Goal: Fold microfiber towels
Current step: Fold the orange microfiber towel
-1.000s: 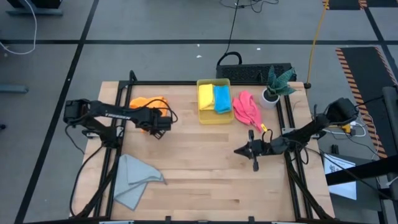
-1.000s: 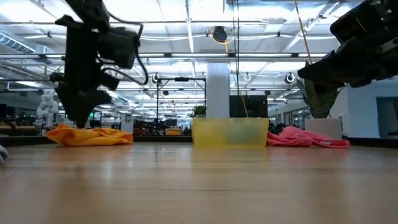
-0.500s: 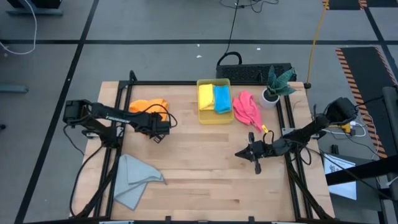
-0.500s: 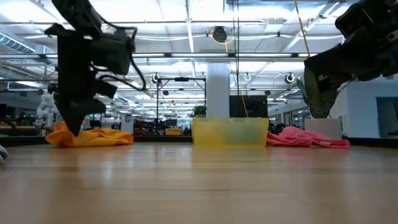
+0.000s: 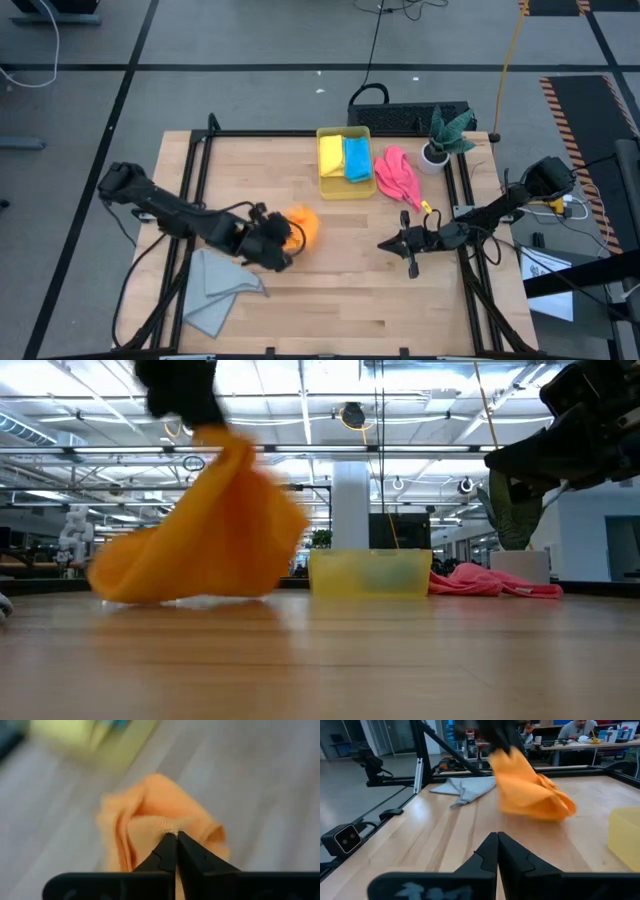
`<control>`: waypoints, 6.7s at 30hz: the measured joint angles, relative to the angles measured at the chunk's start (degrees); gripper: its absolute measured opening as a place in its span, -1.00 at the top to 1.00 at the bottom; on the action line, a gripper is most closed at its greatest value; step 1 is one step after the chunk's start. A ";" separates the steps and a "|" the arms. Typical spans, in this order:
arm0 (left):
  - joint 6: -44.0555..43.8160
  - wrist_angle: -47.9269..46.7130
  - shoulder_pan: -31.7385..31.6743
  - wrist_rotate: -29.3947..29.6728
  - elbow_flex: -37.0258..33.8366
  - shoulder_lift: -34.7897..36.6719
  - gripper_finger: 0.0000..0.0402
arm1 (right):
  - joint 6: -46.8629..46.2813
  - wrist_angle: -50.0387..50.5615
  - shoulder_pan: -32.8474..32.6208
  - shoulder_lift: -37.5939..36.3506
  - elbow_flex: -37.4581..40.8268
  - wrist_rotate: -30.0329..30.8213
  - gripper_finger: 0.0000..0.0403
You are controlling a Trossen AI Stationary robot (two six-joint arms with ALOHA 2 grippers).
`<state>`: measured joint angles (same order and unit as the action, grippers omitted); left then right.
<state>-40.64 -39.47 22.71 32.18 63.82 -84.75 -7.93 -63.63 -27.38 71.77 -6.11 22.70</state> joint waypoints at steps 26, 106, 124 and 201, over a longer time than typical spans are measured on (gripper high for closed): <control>2.33 1.41 5.15 9.61 -8.09 -0.34 0.75 | -0.57 0.45 0.00 0.04 0.00 -0.17 1.00; 32.01 5.17 -11.14 9.94 5.48 -12.18 0.98 | -0.58 1.74 0.02 0.04 -0.02 -0.02 1.00; 43.50 1.86 -4.97 14.41 31.25 -7.76 0.98 | 0.19 2.65 -1.73 0.16 -0.02 -0.76 0.91; 8.37 -2.80 -5.98 14.15 5.31 -8.63 0.96 | 6.40 30.94 4.11 32.14 -37.63 3.50 0.25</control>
<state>-32.26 -42.27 16.73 46.33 69.13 -93.38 -1.53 -32.68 -23.27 103.91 -43.73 26.20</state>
